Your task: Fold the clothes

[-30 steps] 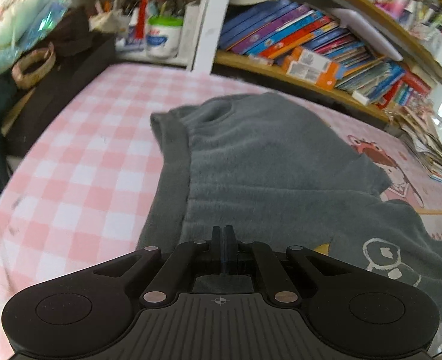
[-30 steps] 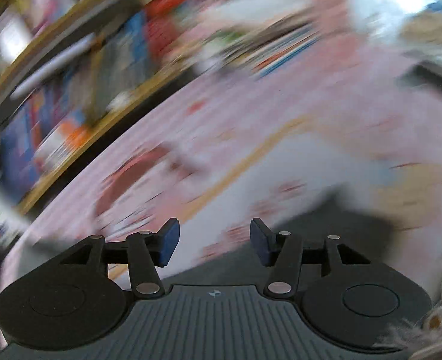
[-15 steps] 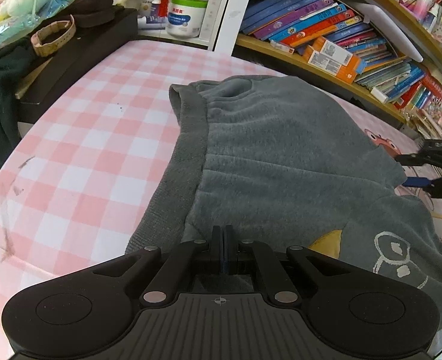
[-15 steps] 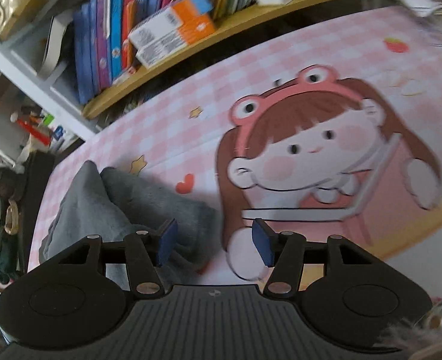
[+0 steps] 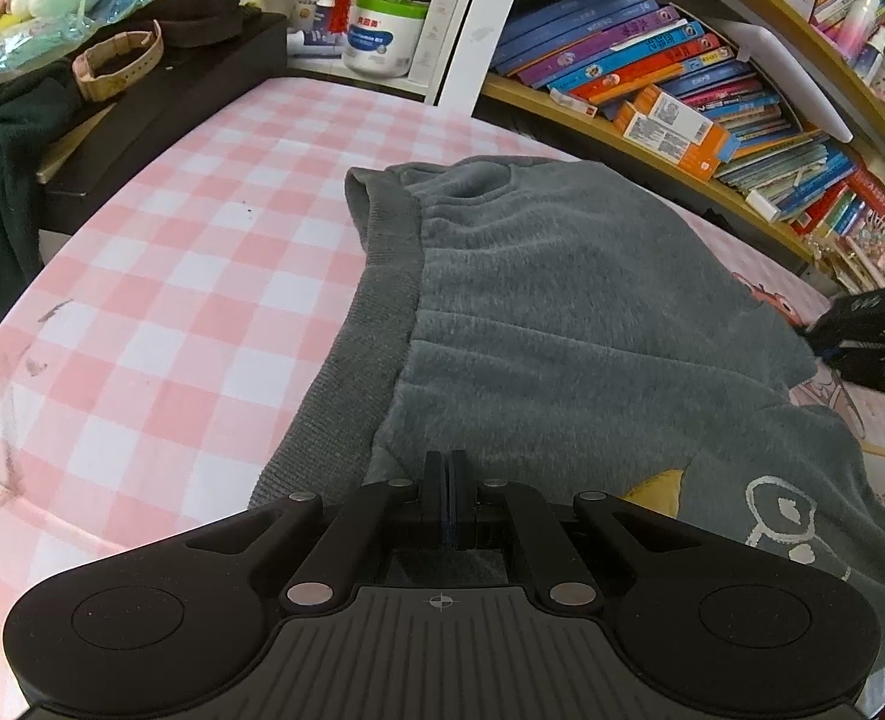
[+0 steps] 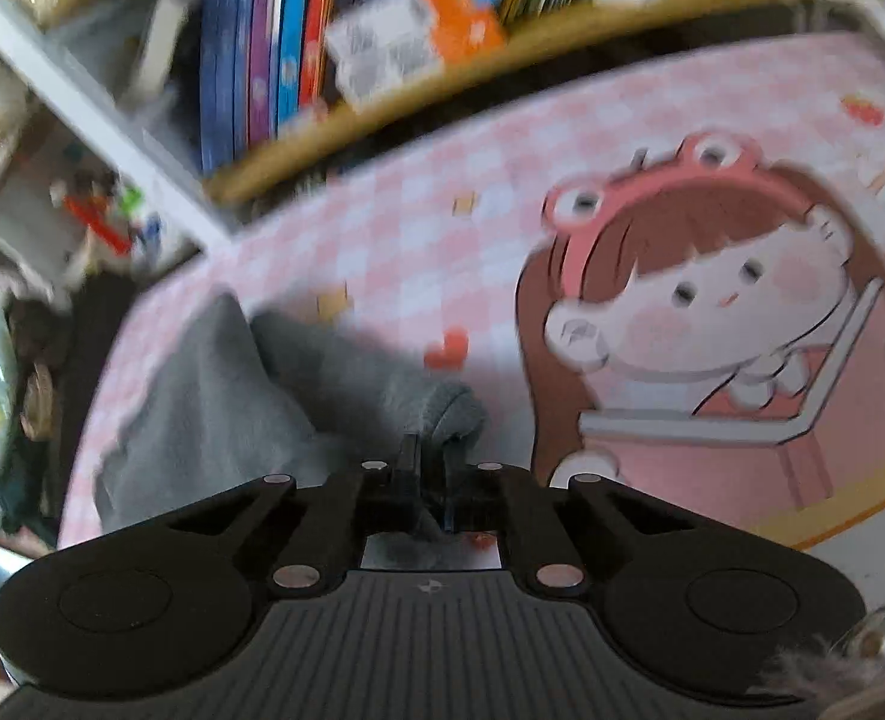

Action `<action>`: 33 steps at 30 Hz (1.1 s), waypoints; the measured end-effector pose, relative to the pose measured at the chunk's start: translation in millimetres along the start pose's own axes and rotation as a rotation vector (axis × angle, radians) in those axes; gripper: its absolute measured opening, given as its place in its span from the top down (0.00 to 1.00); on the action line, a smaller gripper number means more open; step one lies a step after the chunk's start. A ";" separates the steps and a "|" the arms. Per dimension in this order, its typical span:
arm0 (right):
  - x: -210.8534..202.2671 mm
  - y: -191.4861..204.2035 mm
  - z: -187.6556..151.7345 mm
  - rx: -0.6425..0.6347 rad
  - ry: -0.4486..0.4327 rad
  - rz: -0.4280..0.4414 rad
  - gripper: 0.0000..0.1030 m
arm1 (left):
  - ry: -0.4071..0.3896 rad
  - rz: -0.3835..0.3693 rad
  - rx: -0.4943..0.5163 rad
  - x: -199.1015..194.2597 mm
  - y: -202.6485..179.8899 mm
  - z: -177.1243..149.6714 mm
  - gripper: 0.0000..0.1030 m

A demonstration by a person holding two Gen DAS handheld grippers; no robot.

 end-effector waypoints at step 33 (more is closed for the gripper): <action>-60.9 106.0 -70.2 -0.295 0.081 0.278 0.55 | -0.024 -0.065 -0.050 3.2 11.7 1.5 0.96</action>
Point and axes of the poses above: each gripper's, at about its wrist camera, not at the fingertips, and x roughly the way its jaws point, y to its left, z to its top, the point moved 6 cm from there along x, roughly the way its jaws point, and after that the axes turned 3 degrees about -x, right-handed, at the moved point
